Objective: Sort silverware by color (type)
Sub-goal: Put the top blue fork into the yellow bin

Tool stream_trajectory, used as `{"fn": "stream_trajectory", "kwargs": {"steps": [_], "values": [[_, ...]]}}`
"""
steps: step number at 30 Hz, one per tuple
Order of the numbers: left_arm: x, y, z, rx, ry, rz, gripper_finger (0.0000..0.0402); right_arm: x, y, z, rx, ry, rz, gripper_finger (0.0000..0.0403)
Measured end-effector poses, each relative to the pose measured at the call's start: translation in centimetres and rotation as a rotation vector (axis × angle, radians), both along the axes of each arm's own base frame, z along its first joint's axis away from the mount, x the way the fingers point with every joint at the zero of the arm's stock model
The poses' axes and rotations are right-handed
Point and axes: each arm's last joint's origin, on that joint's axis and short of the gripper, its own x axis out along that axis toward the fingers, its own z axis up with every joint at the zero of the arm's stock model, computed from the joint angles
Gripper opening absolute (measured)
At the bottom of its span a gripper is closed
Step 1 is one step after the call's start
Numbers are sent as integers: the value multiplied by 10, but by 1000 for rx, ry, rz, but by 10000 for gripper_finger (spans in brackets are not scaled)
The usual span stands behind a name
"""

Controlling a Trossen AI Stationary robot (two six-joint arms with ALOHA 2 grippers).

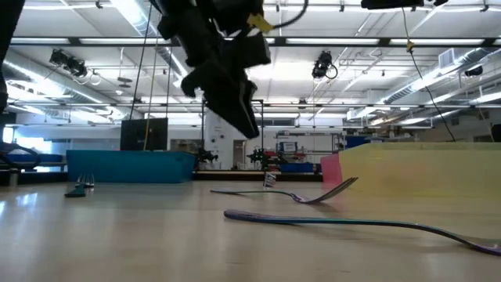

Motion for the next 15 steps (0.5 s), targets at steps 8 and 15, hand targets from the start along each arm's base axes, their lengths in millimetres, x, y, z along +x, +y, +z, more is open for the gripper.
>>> {"fn": "stream_trajectory", "kwargs": {"steps": [8, 15], "values": [[15, -24, -38, 14, 44, -86, 114, 2, -3, -1, 58, -61, -6, 110], [15, -47, -42, 19, 39, -170, 114, 2, -3, -1, 105, -105, 21, 110]]}}
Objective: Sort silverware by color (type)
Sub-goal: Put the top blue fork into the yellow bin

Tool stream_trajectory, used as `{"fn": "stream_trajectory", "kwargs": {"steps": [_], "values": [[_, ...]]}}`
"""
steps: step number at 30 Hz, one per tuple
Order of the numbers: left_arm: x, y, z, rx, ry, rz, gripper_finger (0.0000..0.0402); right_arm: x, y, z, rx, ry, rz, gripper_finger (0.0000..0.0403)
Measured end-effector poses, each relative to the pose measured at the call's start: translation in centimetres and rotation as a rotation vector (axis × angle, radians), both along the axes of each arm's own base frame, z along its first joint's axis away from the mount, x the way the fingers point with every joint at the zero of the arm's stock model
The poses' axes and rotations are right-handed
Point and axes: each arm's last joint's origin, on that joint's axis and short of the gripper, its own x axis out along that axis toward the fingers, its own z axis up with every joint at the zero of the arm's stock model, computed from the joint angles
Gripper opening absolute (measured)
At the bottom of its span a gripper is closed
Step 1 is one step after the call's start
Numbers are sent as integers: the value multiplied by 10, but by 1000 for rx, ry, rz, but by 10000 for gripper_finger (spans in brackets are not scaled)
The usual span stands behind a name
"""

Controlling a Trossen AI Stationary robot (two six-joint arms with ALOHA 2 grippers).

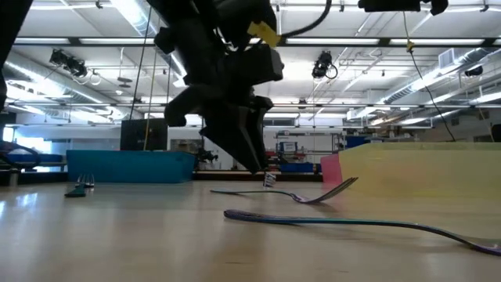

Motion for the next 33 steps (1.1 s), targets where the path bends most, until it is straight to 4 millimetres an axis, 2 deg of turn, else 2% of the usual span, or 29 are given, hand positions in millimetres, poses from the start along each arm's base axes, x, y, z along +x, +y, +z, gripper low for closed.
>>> {"fn": "stream_trajectory", "kwargs": {"steps": [5, 14, 21, 27, 33], "values": [[2, -10, 0, -37, -25, -51, 114, 0, 0, 0, 42, -42, 10, 110], [2, -12, 0, -71, -27, -117, 114, 0, 0, -1, 109, -110, 12, 110], [7, -11, -26, -65, 26, -116, 114, 1, 1, 0, 127, -119, 56, 110], [13, -6, -35, -55, 13, -91, 114, 2, 2, 0, 137, -117, 106, 110], [11, -6, -28, -57, 2, -78, 114, 3, 3, -1, 132, -101, 130, 110]]}}
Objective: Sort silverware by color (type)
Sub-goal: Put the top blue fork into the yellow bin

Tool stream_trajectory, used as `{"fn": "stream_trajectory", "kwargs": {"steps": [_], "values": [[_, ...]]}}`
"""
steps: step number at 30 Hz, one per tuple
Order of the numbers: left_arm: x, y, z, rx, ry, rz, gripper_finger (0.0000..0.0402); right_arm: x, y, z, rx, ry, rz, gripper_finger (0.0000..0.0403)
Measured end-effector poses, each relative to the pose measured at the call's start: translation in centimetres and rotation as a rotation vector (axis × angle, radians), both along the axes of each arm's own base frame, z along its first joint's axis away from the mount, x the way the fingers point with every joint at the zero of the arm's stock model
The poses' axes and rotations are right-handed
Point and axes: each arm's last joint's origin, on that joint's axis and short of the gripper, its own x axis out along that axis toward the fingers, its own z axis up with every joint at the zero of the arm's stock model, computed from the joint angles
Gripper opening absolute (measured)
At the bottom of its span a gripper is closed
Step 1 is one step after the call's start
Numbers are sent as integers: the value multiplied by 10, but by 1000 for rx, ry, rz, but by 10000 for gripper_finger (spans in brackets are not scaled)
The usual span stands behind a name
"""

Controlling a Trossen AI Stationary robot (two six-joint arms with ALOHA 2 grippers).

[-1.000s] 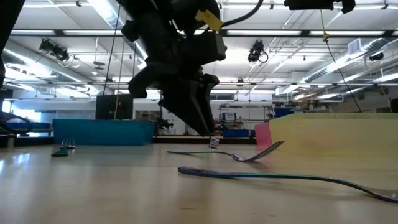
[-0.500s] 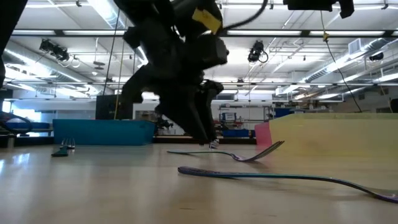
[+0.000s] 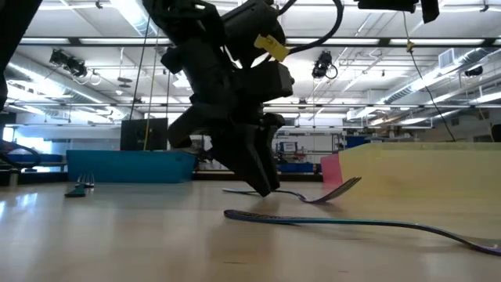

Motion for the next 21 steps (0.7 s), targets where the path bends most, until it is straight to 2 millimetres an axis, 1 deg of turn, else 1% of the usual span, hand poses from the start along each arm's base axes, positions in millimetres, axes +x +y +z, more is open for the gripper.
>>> {"fn": "stream_trajectory", "kwargs": {"steps": [4, 6, 10, 17, 20, 21], "values": [[0, 0, 9, 32, -38, 12, 114, 0, 0, -1, -5, 7, 0, 110], [0, 2, 9, 39, -40, 14, 114, 0, 0, -1, -5, 7, 2, 110], [-1, 9, 3, 43, -1, 31, 114, 0, 0, -1, -2, 8, 18, 110], [0, 16, 2, 31, 2, 38, 112, 0, 1, -1, -1, 8, 28, 110], [0, 19, -5, -34, 32, 19, 101, 0, 1, -1, -1, 9, 28, 110], [2, 19, -10, -58, 39, 12, 96, 0, 1, -1, -1, 8, 28, 110]]}}
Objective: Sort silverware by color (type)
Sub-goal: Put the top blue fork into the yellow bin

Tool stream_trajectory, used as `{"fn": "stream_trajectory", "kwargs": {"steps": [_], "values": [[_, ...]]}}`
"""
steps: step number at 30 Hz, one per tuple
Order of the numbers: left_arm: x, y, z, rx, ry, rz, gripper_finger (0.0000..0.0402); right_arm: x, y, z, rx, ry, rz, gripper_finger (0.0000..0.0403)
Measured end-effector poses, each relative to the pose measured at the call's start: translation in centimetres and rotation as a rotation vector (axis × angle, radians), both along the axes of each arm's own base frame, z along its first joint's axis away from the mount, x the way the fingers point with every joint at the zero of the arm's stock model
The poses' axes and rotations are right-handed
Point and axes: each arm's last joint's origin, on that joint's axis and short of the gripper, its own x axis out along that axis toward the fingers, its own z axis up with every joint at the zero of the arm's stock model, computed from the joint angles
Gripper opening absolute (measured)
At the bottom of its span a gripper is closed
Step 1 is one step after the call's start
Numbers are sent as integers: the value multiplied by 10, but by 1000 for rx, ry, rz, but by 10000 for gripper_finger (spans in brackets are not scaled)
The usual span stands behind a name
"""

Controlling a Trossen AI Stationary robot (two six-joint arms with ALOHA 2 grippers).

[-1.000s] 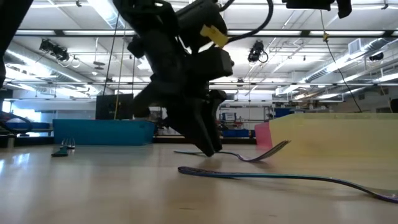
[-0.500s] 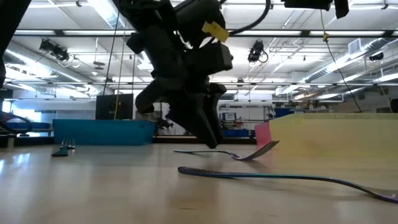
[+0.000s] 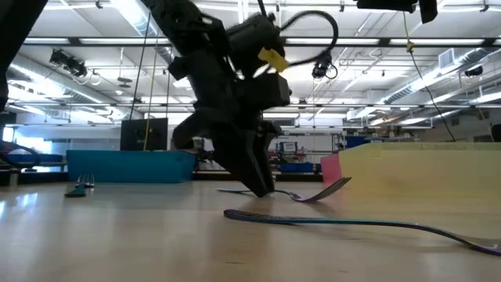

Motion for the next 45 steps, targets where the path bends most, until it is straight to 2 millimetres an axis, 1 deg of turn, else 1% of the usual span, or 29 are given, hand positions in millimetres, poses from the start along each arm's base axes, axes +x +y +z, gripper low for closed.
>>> {"fn": "stream_trajectory", "kwargs": {"steps": [5, 10, 14, 19, 23, 28, 31, 34, 37, 41, 45], "values": [[2, 3, -12, -18, 25, 0, 68, 0, 0, 0, 11, -6, -1, 110], [2, 7, -12, -18, 25, 9, 18, 0, 1, -1, 17, -7, 14, 110], [2, 10, -8, -6, 7, 11, 10, 1, 1, -1, 58, -32, 43, 110], [0, 17, 7, 10, -30, 26, 10, 2, 4, -2, 140, -55, 172, 110], [-1, 30, 32, 44, -111, 64, 10, 4, 7, -3, 201, -66, 265, 110], [-2, 45, 51, 80, -182, 119, 10, 3, 10, -3, 239, -68, 317, 108], [-2, 57, 67, 77, -258, 168, 9, 0, 14, -5, 236, -46, 339, 108], [-2, 67, 77, 58, -316, 224, 9, -3, 19, -10, 248, -16, 357, 107], [3, 74, 86, 17, -418, 285, 9, -8, 21, -18, 275, 34, 343, 107], [8, 79, 95, -2, -525, 307, 9, -11, 19, -35, 298, 101, 244, 107], [12, 79, 102, -23, -606, 322, 9, -8, 19, -50, 322, 131, 176, 107]]}}
